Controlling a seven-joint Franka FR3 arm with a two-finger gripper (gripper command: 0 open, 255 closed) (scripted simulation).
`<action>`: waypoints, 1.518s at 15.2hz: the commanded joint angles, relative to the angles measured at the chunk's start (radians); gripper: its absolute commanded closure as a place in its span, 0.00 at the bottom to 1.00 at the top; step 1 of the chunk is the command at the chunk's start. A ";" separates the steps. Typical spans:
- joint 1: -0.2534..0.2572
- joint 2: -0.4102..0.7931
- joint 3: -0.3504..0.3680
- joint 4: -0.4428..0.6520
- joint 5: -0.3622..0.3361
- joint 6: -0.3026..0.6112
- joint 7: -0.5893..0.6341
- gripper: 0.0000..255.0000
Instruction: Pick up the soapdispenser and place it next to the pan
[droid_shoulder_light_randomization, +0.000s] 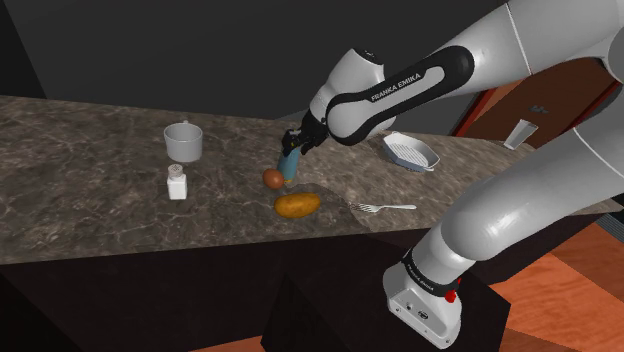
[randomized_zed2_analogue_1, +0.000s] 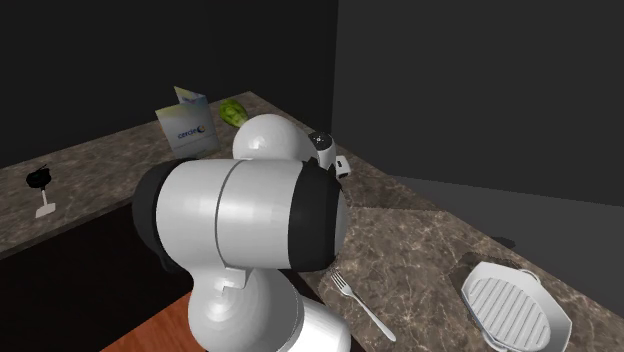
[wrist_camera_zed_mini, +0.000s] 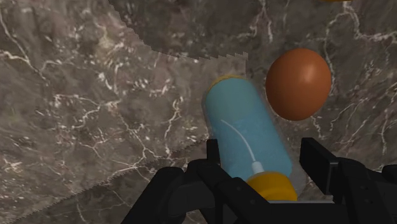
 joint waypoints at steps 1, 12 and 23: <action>0.000 0.000 0.000 0.000 0.000 0.000 0.000 1.00; 0.004 -0.084 -0.011 0.037 0.003 -0.121 -0.002 1.00; 0.003 -0.183 -0.025 0.118 -0.003 -0.301 -0.001 1.00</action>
